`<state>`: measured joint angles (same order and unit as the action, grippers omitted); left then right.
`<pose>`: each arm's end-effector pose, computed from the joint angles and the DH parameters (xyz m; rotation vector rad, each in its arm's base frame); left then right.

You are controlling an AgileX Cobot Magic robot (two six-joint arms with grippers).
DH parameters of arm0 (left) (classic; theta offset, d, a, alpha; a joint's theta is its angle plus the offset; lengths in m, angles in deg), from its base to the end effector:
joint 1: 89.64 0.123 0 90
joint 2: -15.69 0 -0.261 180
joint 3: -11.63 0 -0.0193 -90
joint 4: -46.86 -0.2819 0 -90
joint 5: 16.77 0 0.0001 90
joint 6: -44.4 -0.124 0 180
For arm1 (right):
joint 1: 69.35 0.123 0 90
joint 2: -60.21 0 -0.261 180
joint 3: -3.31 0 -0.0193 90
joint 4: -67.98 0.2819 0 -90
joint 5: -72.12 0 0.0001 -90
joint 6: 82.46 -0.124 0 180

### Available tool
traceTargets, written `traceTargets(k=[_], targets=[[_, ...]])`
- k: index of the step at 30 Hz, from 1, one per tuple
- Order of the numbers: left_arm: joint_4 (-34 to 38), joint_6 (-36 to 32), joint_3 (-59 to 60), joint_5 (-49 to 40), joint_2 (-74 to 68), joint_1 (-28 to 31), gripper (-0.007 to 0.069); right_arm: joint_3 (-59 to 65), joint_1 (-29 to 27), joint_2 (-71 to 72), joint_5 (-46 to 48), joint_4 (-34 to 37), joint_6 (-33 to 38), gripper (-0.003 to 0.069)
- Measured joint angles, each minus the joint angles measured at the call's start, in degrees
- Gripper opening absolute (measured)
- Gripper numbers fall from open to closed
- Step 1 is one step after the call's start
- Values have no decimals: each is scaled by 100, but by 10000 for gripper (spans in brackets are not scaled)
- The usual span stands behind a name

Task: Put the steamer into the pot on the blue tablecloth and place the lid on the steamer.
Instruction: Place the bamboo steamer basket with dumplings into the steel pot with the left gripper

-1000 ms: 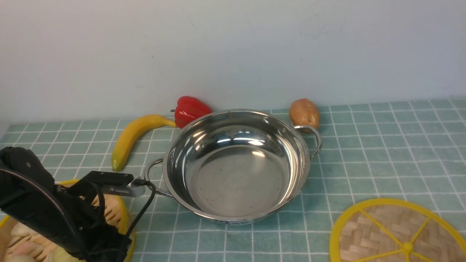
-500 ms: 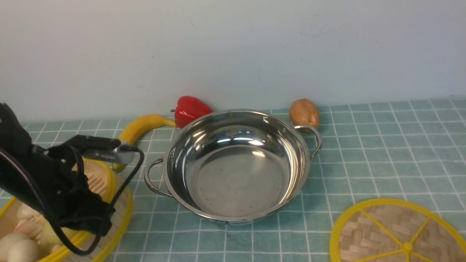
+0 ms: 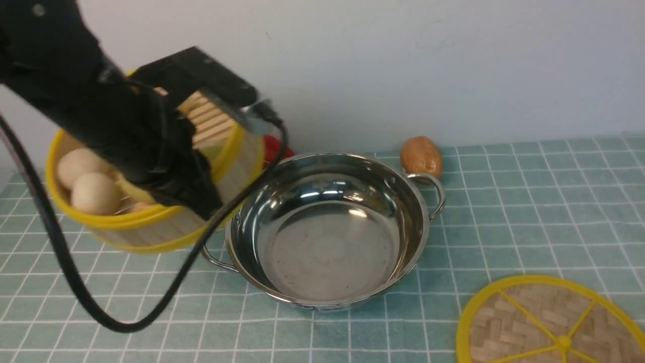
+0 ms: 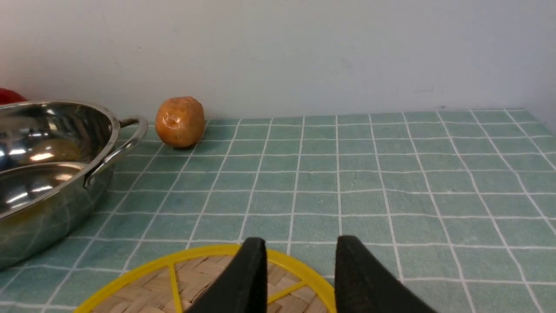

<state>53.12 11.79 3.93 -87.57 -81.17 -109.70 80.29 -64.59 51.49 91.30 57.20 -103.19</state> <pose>0.3292 -0.1338 0.2897 1.2115 2.5030 -0.0978 0.1416 0.0041 0.1717 0.1354 1.8215 0.1323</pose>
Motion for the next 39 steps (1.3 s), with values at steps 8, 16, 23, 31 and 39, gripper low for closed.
traceTargets(k=[8, 16, 23, 31, 39], targets=[[-149, -1191, -752, 74, -1203, -1015, 40, 0, 0, 0, 0, 0, 0, 243], [-678, -1311, -796, 540, -2077, -1303, 40, 0, 0, 0, 0, 0, 0, 243], [-668, -1326, -800, 862, -2514, -1414, 40, 0, 0, 0, 0, 0, 0, 243], [-495, -1320, -807, 968, -2733, -1427, 31, 0, 0, 0, 0, 0, 0, 243], [-473, -1084, -817, 669, -2787, -1428, 31, 0, 0, 0, 0, 0, 0, 243]])
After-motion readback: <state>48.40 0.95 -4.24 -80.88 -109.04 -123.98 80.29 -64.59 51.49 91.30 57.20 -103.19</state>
